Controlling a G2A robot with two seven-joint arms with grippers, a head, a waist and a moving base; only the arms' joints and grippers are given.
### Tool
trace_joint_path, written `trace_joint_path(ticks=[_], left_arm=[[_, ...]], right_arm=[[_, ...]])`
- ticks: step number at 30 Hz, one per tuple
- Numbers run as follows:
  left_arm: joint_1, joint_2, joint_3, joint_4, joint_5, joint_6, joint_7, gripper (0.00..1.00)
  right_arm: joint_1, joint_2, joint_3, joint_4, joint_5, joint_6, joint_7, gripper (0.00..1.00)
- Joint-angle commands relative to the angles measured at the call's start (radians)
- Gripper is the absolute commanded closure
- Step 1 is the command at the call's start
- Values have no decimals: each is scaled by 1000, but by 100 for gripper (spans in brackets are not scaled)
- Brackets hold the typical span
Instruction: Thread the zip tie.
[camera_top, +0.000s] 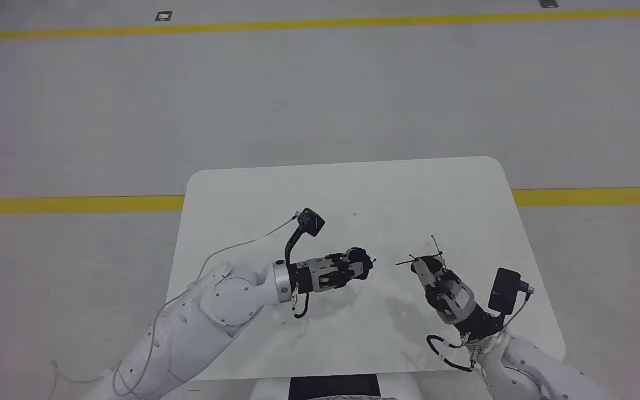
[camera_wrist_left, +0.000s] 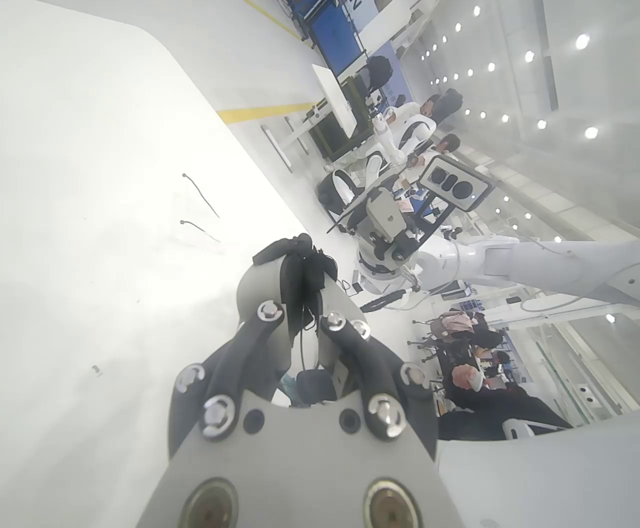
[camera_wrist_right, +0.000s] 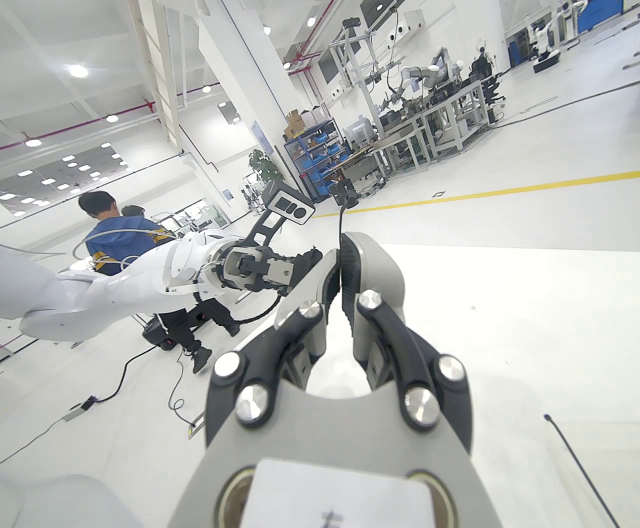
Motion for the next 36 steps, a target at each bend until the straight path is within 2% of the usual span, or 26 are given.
trace_joint_path(ticks=[1,11,15,19,27,36], left_arm=[[0,0,0,0,0,0,0,100],[0,0,0,0,0,0,0,100],[0,0,0,0,0,0,0,100],[0,0,0,0,0,0,0,100],[0,0,0,0,0,0,0,100],[0,0,0,0,0,0,0,100]], right_arm=[[0,0,0,0,0,0,0,100],[2,-2,0,-3,6,2,1,100],[13,-20,-11,15,6,0,-41,100],[33,-41,-50,42,-29,0,-83,100],[110,-83,-147,98,-76,0,-139,100],[178,-121,-204,153,-99,0,-163,100]])
